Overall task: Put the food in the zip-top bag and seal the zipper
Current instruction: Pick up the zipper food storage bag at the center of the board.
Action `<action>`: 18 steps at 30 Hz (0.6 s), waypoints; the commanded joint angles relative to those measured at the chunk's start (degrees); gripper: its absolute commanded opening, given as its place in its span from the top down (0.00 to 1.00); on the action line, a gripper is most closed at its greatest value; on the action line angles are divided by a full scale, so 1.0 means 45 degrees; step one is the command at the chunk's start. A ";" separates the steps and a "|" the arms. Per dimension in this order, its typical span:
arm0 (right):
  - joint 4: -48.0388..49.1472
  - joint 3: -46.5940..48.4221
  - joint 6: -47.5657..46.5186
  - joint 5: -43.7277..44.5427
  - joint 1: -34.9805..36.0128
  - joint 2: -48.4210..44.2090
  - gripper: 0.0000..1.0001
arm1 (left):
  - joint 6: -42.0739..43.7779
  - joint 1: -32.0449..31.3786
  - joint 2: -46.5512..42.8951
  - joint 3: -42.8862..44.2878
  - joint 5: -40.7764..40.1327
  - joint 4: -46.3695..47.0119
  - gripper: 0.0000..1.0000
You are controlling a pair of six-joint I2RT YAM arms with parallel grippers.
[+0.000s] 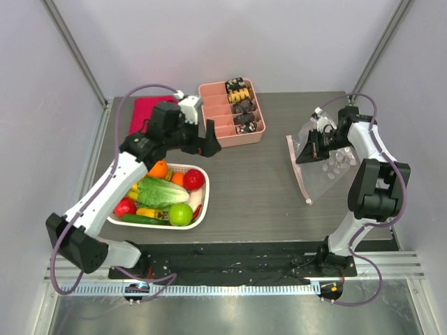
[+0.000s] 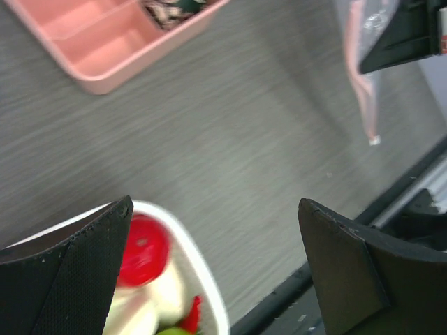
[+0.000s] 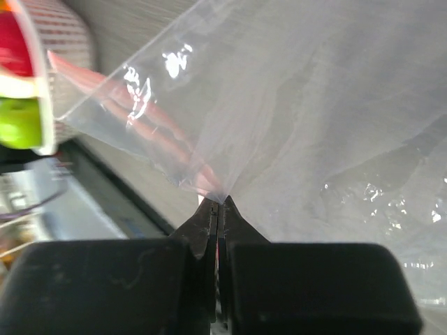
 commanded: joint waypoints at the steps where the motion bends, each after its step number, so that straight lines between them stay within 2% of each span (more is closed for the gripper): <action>1: -0.0746 -0.0169 0.1653 -0.3496 -0.0175 -0.0810 0.98 | -0.2113 -0.1473 0.1389 0.1176 0.0380 0.1552 0.00; 5: -0.0629 -0.0697 0.2495 -0.5623 -0.0194 -0.1026 0.99 | -0.3013 -0.2236 0.2701 0.1783 0.0904 0.2427 0.00; 8: -0.0376 -0.0991 0.3196 -0.6233 -0.0194 -0.1182 0.99 | -0.3716 -0.2919 0.3463 0.1785 0.0945 0.3249 0.02; 11: 0.0326 -0.1322 0.4287 -0.6469 -0.0194 -0.1493 0.99 | -0.4243 -0.3601 0.4281 0.2076 0.1121 0.3876 0.10; 12: 0.0638 -0.1594 0.4777 -0.6527 -0.0194 -0.1650 0.99 | -0.4380 -0.3720 0.4498 0.2155 0.1276 0.3915 0.16; 14: 0.1847 -0.1908 0.5714 -0.6334 -0.0194 -0.2117 0.99 | -0.4944 -0.3993 0.5025 0.2273 0.1433 0.4090 0.22; 15: 0.2355 -0.2277 0.6956 -0.6158 -0.0194 -0.2294 0.98 | -0.5199 -0.4033 0.5183 0.2254 0.1492 0.4188 0.26; 17: 0.3859 -0.2650 0.7999 -0.5923 -0.0194 -0.2723 0.99 | -0.5609 -0.4073 0.5378 0.2234 0.1725 0.4637 0.33; 18: 0.4386 -0.2864 0.8952 -0.5941 -0.0175 -0.3074 0.99 | -0.5631 -0.4112 0.5573 0.2311 0.1765 0.4677 0.41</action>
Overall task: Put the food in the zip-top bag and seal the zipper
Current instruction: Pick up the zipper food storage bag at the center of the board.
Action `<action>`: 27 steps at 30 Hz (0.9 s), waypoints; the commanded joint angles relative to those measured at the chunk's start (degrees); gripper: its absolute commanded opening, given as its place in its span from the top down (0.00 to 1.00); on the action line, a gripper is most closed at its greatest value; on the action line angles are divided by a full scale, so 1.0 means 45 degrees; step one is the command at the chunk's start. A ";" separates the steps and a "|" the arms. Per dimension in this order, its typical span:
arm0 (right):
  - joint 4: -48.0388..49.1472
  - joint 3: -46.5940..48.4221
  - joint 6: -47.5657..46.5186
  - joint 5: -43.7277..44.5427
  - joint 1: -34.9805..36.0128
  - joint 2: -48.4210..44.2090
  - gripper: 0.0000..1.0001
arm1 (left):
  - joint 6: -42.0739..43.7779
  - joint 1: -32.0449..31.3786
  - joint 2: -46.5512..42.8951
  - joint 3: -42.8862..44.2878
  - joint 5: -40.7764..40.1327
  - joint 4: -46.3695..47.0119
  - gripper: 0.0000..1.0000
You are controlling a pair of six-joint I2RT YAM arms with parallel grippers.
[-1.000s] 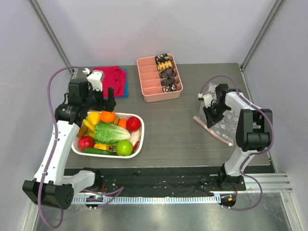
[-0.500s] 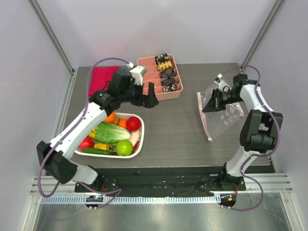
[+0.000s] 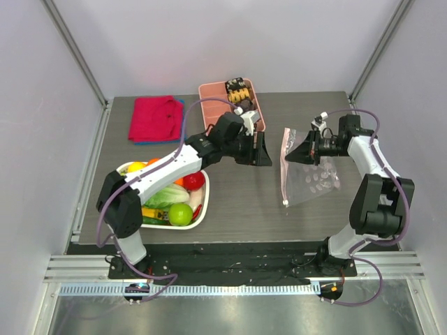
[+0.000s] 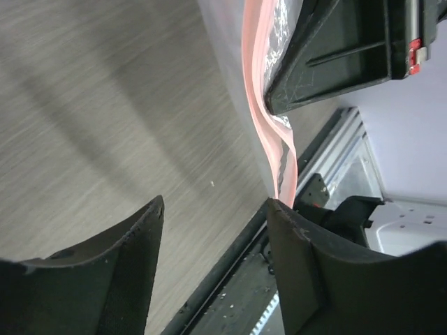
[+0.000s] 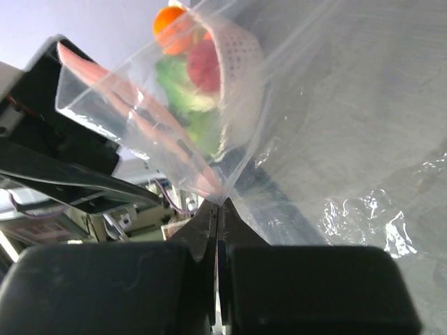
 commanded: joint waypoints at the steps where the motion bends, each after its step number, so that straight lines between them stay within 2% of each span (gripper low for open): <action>1: 0.3527 -0.0820 0.3762 -0.0361 0.0000 -0.1493 0.99 | -0.1138 -0.0139 0.0324 0.0573 0.0697 0.1389 0.45; 3: 0.3905 -0.0998 0.4136 -0.0575 0.0059 -0.1611 0.99 | -0.1430 -0.0119 0.0499 0.0573 0.0950 0.1546 0.55; 4: 0.3926 -0.1038 0.4176 -0.0731 0.0098 -0.1592 0.98 | -0.1509 -0.0119 0.0520 0.0573 0.1203 0.1623 0.56; 11: 0.3906 -0.1331 0.4098 -0.1102 0.0371 -0.1670 0.99 | -0.2271 -0.0120 0.0539 0.0164 0.2318 0.2756 0.56; 17: 0.3906 -0.1116 0.4137 -0.0928 0.0879 -0.1807 0.98 | -0.2350 -0.0139 0.0695 0.0183 0.2085 0.2757 0.53; 27: 0.3906 -0.1175 0.4313 -0.1142 0.0977 -0.1866 0.99 | -0.2427 -0.0119 0.0676 -0.0227 0.2260 0.2776 0.61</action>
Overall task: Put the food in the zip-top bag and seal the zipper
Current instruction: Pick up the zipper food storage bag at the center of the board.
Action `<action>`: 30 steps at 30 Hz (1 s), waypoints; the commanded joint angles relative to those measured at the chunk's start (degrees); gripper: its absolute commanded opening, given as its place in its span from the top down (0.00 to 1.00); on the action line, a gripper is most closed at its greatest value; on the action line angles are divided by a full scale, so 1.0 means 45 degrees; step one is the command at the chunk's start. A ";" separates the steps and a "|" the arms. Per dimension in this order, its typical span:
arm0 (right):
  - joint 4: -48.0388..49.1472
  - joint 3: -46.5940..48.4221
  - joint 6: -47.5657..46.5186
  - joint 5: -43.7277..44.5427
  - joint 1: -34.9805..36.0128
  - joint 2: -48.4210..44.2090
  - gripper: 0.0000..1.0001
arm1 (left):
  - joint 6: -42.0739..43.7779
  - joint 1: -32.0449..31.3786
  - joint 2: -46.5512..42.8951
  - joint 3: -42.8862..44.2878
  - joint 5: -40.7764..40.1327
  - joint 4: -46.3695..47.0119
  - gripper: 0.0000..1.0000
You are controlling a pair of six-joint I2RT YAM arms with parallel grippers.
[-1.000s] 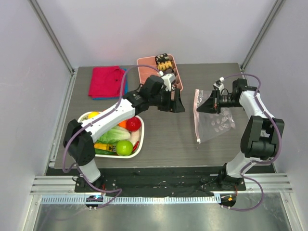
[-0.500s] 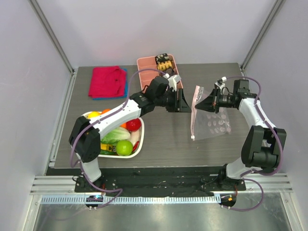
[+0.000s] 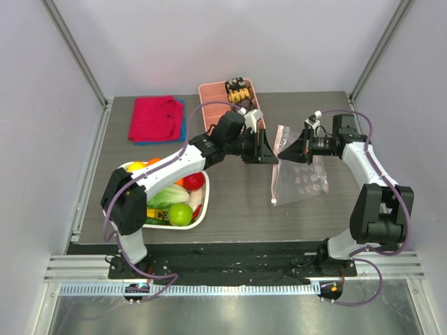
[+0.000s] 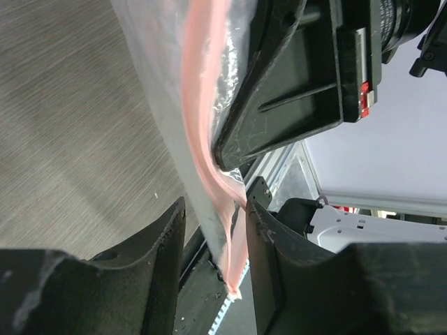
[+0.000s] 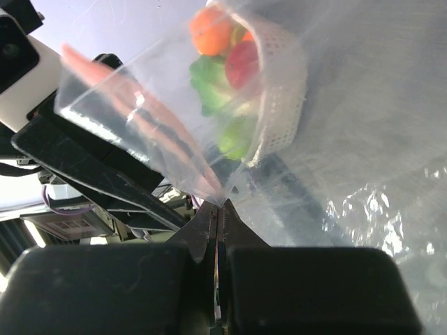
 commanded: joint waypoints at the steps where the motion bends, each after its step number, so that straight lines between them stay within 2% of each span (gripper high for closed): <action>1: 0.0303 0.0180 0.0238 -0.0540 0.0020 -0.0467 0.99 | -0.0242 0.0051 -0.0082 -0.0300 0.0617 0.0779 0.61; 9: 0.0303 -0.0112 0.0277 -0.0774 0.0137 -0.0486 0.99 | -0.1744 0.0324 -0.0101 -0.1160 0.1283 0.2284 0.65; 16: 0.0303 -0.0249 0.0257 -0.0736 0.0137 -0.0486 0.99 | -0.1728 0.0480 -0.0355 -0.1297 0.1420 0.2363 0.66; 22: 0.0322 -0.0210 0.0296 -0.0638 0.0137 -0.0389 0.99 | -0.1805 0.0480 -0.0433 -0.1492 0.1538 0.2695 0.64; 25: 0.0322 -0.0210 0.0218 -0.0404 0.0137 -0.0408 0.99 | -0.1786 0.0480 -0.0531 -0.1629 0.1401 0.2675 0.57; 30: 0.0361 -0.0308 0.0238 -0.0443 0.0137 -0.0330 0.99 | -0.1844 0.0480 -0.0687 -0.1902 0.1439 0.2812 0.57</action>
